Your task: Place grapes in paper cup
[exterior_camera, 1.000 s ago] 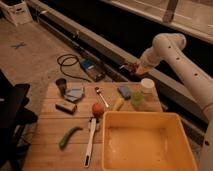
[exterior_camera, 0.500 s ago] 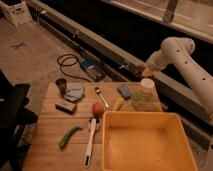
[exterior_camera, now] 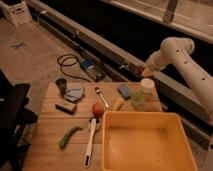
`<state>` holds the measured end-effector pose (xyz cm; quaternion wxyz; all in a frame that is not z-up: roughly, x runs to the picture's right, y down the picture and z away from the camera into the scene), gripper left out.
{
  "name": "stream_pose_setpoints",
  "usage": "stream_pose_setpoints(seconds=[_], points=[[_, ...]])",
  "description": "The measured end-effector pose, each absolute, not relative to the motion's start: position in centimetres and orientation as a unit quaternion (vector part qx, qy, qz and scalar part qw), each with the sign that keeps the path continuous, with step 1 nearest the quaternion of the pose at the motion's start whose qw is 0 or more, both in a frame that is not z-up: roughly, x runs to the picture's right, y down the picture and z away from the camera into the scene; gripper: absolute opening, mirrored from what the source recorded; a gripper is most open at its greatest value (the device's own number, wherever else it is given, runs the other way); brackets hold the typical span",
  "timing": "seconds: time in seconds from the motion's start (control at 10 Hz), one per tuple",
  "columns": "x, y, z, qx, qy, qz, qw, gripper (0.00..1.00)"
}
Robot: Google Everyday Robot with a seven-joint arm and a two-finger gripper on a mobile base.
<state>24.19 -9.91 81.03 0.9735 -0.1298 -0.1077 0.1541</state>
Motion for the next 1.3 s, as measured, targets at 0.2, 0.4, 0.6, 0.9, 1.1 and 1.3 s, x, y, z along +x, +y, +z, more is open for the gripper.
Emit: stream_pose_setpoints(seconds=[0.2,0.4,0.6,0.9,1.1,1.3], points=[[24.9,-10.2,81.2,-0.123,-0.098,0.171,0.973,0.0],[27.9,-10.5,81.7,-0.115,-0.083,0.199,0.97,0.0],[29.7,-10.5,82.5,-0.116,-0.078,0.221,0.965,0.0],[30.2,-9.2,84.9,-0.142,-0.086,0.244,0.955,0.0],[30.2,-7.9,86.5,-0.164,-0.091,0.256,0.948,0.14],[29.9,-6.9,87.6,-0.185,-0.098,0.263,0.942,0.33]])
